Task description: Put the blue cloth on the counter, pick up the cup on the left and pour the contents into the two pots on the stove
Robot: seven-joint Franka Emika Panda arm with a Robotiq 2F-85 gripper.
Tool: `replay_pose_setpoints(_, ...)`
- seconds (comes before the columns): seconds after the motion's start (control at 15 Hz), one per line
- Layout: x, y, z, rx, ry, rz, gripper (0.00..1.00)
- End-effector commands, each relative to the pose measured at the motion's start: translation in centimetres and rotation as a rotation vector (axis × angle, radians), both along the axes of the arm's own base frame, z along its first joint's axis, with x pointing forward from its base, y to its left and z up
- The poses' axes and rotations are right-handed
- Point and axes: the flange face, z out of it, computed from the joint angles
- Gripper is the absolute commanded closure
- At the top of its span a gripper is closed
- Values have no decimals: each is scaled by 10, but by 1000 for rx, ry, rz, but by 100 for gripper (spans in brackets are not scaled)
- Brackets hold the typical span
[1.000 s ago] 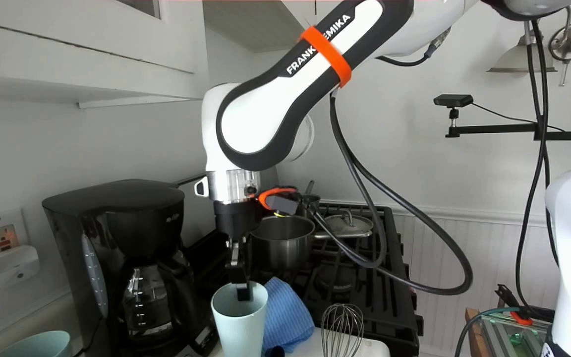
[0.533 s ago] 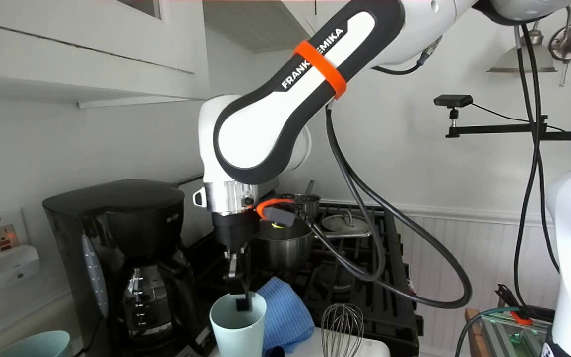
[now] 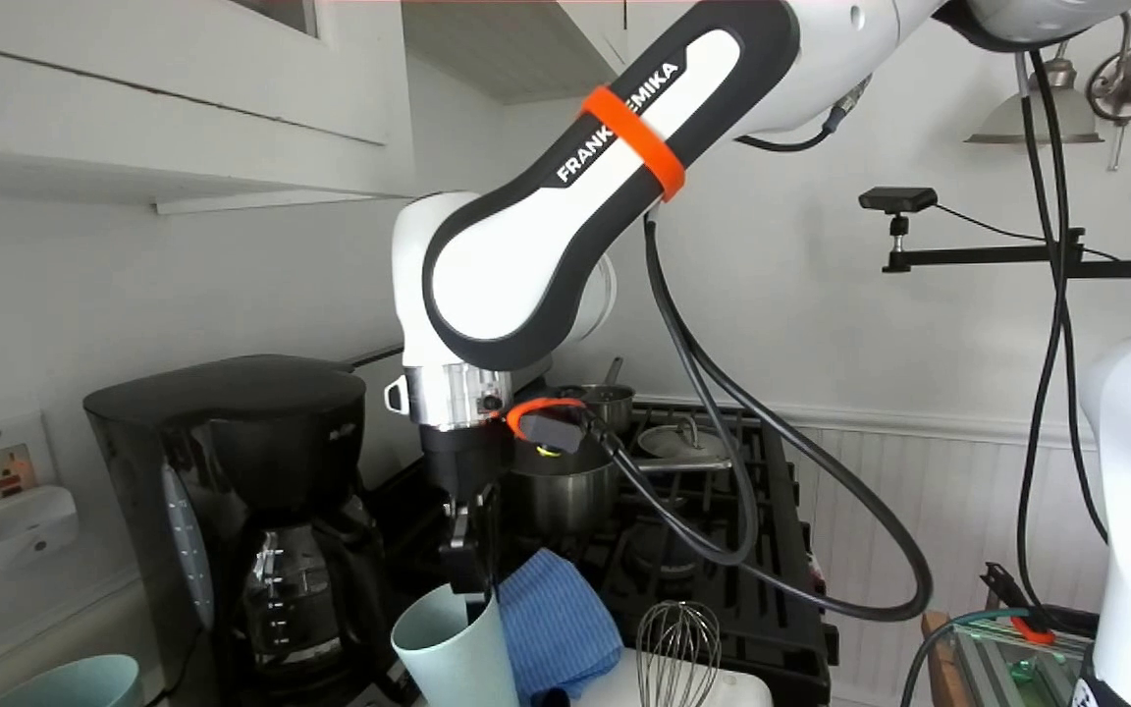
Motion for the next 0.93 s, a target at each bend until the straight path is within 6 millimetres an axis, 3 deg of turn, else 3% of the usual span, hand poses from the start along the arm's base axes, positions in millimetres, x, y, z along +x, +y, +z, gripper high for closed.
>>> replay_pose_setpoints(0.0, -4, 4, 4, -2, -6, -17, 37)
replay_pose_setpoints(0.33, -10, 7, 0, -14, 23, 25, 2)
replay_pose_setpoints(0.47, -11, 8, -2, -25, 35, 39, 10)
replay_pose_setpoints(0.53, -12, 8, -3, -32, 41, 38, 35)
replay_pose_setpoints(0.67, -12, 7, -3, -37, 48, 41, 23)
replay_pose_setpoints(0.73, -12, 7, -4, -41, 50, 43, 42)
replay_pose_setpoints(0.87, -12, 6, -4, -45, 51, 46, 49)
